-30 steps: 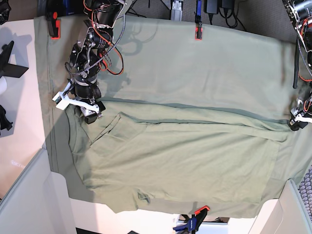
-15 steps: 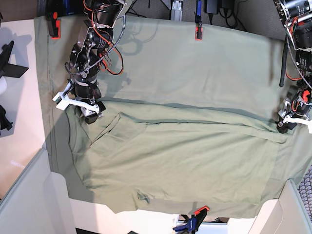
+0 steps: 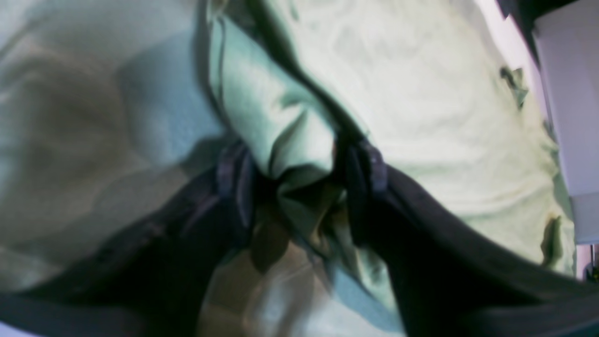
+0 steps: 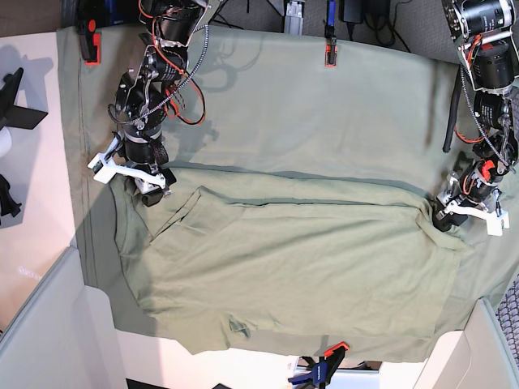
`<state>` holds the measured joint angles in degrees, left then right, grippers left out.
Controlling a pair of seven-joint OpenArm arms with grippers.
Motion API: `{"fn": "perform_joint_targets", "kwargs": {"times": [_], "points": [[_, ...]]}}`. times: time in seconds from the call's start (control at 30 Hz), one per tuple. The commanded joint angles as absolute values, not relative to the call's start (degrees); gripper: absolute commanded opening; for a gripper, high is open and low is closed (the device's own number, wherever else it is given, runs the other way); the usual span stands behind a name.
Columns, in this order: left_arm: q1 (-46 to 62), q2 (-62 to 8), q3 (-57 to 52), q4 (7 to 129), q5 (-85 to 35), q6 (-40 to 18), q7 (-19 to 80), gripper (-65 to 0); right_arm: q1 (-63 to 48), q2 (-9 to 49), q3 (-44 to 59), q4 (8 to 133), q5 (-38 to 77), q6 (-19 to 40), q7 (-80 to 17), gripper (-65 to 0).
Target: Fold the T-shirt properly
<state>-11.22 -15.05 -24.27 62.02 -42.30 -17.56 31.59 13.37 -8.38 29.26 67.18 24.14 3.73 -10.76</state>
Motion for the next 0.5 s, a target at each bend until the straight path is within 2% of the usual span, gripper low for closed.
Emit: {"fn": "perform_joint_targets", "kwargs": {"times": [0.0, 0.1, 0.13, 0.17, 0.2, 0.23, 0.27, 0.47], "points": [[-12.7, -15.4, -24.2, 62.9, -42.3, -18.2, 30.4, -45.5, 14.4, -8.4, 29.1, 67.7, 24.2, 4.6, -12.1, -29.4], [-12.7, -15.1, -24.2, 62.9, -40.8, -18.5, 29.2, -54.5, 14.4, -8.4, 29.1, 67.7, 24.2, 4.6, -12.1, -29.7], [-12.7, -15.1, -24.2, 62.9, -40.4, -19.2, 28.9, -56.9, 14.5, -8.4, 29.1, 67.7, 24.2, 4.6, -12.1, -31.9], [-12.7, -15.2, -24.2, 62.9, -39.7, -20.7, 28.9, -61.0, 14.5, -8.4, 29.1, 67.7, 24.2, 4.6, -12.0, -38.1], [-12.7, -15.3, -24.2, 62.9, -39.2, -22.3, 29.0, -65.0, 14.5, -8.4, 29.1, 67.7, 24.2, 4.6, -12.0, -47.6], [-12.7, -15.4, -24.2, 62.9, -39.1, -23.8, 29.2, -65.0, 14.5, -8.4, 29.1, 67.7, 24.2, 4.6, -12.0, -58.8], [-12.7, -15.6, -24.2, 62.9, -39.1, -25.3, 29.6, -65.0, 14.5, -8.4, 29.1, 67.7, 24.2, 4.6, -12.0, -65.0], [-12.6, -18.7, -25.0, 62.9, -46.3, -33.5, 30.7, -65.0, 14.4, -8.3, 29.1, 67.8, 21.6, 8.1, -13.6, -65.0]]}}
